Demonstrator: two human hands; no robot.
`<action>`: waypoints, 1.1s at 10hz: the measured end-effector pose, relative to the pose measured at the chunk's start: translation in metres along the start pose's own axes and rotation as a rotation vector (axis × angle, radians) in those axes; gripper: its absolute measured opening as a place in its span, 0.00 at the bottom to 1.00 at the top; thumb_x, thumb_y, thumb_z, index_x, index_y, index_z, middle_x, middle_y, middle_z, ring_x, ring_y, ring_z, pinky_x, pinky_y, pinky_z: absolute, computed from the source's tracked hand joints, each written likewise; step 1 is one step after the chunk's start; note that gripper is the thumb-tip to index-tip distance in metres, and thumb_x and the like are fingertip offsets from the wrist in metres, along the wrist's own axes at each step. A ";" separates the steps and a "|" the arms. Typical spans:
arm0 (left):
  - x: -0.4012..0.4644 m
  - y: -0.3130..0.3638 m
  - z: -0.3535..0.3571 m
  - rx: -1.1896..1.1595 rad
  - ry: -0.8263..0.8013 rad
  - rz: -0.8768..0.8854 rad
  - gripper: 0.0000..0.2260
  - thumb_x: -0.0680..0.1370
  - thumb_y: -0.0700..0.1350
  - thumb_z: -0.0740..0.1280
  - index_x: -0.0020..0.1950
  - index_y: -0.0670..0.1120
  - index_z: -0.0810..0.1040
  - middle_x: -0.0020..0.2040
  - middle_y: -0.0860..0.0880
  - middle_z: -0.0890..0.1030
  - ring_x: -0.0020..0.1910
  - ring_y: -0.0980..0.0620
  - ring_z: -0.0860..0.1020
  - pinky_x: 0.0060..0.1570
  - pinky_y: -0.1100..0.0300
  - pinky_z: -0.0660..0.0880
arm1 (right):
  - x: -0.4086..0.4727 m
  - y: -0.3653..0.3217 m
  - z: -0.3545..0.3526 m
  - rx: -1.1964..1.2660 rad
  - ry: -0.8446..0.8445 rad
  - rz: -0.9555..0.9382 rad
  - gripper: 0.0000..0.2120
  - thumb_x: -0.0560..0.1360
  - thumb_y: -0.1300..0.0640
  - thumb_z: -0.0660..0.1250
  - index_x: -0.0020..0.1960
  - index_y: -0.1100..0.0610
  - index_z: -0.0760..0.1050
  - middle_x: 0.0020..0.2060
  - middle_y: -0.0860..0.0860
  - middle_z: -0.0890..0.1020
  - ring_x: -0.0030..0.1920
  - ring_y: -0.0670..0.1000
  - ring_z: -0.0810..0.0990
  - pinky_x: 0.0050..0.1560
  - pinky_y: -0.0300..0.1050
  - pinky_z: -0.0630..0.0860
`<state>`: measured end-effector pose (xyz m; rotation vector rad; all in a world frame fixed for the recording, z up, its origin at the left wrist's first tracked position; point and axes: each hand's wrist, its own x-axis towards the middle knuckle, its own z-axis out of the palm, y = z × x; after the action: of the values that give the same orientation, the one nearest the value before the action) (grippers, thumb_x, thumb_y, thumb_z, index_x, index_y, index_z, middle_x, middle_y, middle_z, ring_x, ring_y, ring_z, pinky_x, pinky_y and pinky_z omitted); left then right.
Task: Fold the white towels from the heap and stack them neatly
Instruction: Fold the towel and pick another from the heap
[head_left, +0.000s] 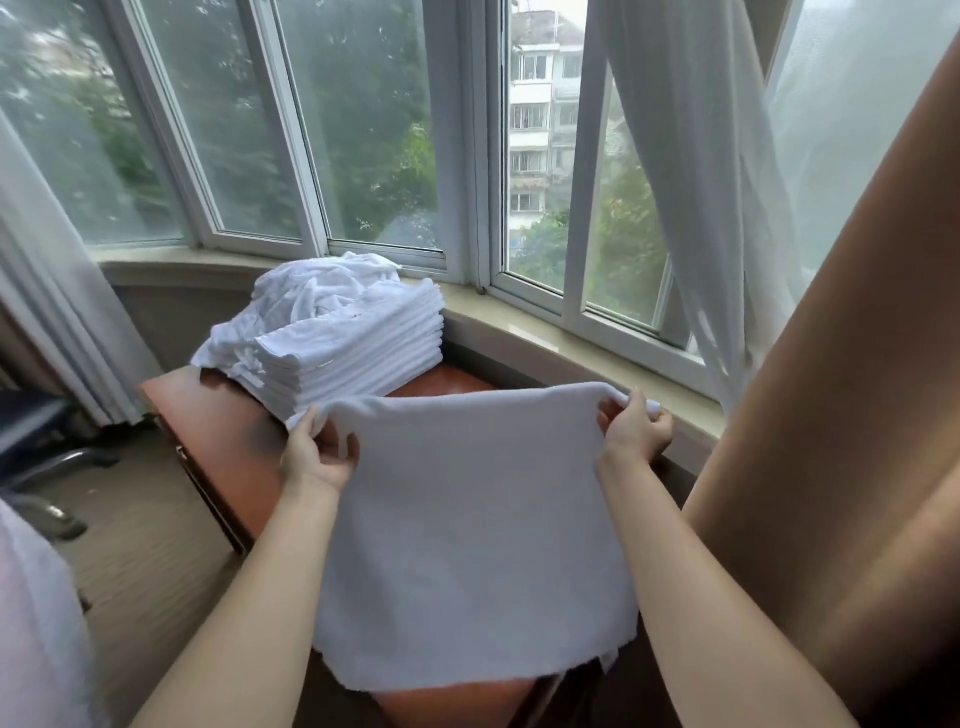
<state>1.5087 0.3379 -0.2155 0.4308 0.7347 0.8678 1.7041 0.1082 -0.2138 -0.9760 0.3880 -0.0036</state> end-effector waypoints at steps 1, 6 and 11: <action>0.021 0.002 0.009 -0.022 -0.007 -0.044 0.12 0.80 0.45 0.62 0.37 0.49 0.72 0.32 0.51 0.76 0.37 0.54 0.74 0.39 0.58 0.71 | 0.007 0.013 0.020 -0.052 -0.003 0.040 0.10 0.79 0.54 0.63 0.40 0.54 0.67 0.34 0.51 0.76 0.29 0.46 0.76 0.28 0.37 0.74; 0.041 0.027 0.001 -0.149 0.085 0.093 0.10 0.79 0.37 0.55 0.42 0.46 0.74 0.37 0.49 0.80 0.38 0.53 0.77 0.32 0.59 0.77 | 0.032 0.041 0.042 -0.264 0.111 -0.125 0.07 0.73 0.65 0.60 0.49 0.57 0.72 0.44 0.55 0.77 0.40 0.54 0.74 0.43 0.47 0.73; 0.050 -0.085 -0.184 0.987 0.750 -0.249 0.18 0.75 0.32 0.65 0.65 0.31 0.70 0.62 0.34 0.75 0.59 0.35 0.76 0.57 0.45 0.74 | 0.041 0.156 -0.132 -1.180 0.033 0.506 0.21 0.80 0.53 0.57 0.72 0.52 0.66 0.66 0.55 0.74 0.65 0.56 0.73 0.46 0.40 0.76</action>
<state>1.4398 0.3378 -0.4126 0.8693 1.8844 0.3516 1.6730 0.0828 -0.4180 -2.0057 0.6789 0.7403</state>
